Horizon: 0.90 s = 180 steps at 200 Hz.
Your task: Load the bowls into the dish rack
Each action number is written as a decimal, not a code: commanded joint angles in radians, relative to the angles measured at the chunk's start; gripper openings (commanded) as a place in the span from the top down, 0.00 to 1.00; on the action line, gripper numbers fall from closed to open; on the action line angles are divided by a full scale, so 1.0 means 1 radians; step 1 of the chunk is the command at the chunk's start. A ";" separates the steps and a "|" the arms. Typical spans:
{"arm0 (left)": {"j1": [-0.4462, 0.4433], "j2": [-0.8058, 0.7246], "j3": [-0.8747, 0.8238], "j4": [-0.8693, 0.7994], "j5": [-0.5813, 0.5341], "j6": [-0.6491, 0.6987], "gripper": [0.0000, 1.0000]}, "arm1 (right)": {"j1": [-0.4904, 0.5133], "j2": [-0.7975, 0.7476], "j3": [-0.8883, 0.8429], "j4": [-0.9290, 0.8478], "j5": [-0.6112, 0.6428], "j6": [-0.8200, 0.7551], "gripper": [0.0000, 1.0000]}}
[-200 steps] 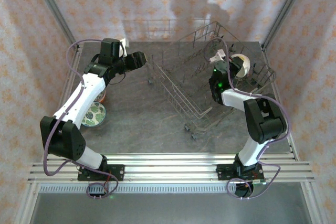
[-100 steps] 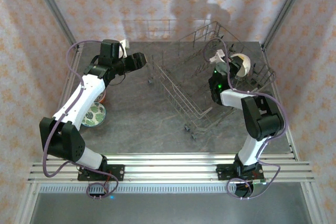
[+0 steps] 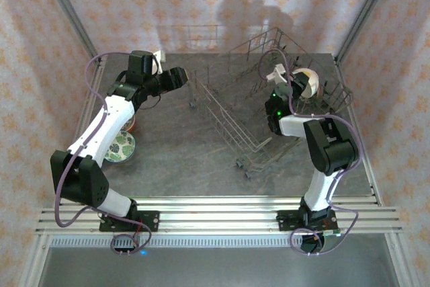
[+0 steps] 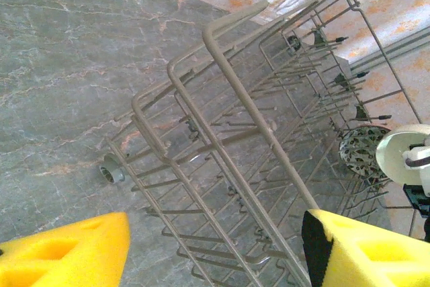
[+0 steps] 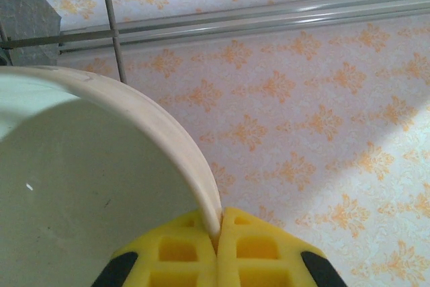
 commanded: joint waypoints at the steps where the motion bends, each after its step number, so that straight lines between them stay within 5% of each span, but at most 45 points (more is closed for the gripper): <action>1: 0.011 0.021 0.047 -0.011 0.027 0.003 0.31 | -0.027 0.015 0.030 0.124 0.014 -0.017 1.00; 89: 0.012 0.060 0.104 -0.060 0.027 0.016 0.30 | -0.037 0.037 0.106 0.152 -0.047 -0.098 1.00; 180: 0.011 0.069 0.099 -0.057 0.031 0.016 0.31 | -0.040 0.029 -0.077 0.206 0.013 -0.038 1.00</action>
